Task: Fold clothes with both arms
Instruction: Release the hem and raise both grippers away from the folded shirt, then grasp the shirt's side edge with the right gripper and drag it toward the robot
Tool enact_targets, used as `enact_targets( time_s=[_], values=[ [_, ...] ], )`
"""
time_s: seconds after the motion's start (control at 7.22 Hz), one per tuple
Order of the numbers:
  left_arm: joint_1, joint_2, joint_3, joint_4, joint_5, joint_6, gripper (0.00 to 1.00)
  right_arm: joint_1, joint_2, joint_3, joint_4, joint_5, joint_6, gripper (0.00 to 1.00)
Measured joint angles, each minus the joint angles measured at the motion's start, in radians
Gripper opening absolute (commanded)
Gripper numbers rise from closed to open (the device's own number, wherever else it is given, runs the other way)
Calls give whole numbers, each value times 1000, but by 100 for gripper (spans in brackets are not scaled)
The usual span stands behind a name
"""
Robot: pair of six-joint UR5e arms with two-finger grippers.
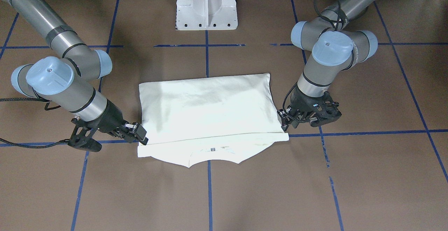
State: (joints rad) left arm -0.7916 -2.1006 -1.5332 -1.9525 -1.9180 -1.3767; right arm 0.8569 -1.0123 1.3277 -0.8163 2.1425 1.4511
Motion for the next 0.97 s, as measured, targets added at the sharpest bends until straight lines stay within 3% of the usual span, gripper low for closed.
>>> enact_targets(
  time_s=[0.14,0.55,0.97],
  values=[
    [-2,0,-4,2,0,-1,100,-8,-14,26,0,-1,5,100],
    [-4,7,-21,0,-2,-9,100,-119,-197,271,-8,-54,22,100],
    [-4,8,-48,-2,-3,-40,100,-235,-313,342,-12,-154,24,97]
  ],
)
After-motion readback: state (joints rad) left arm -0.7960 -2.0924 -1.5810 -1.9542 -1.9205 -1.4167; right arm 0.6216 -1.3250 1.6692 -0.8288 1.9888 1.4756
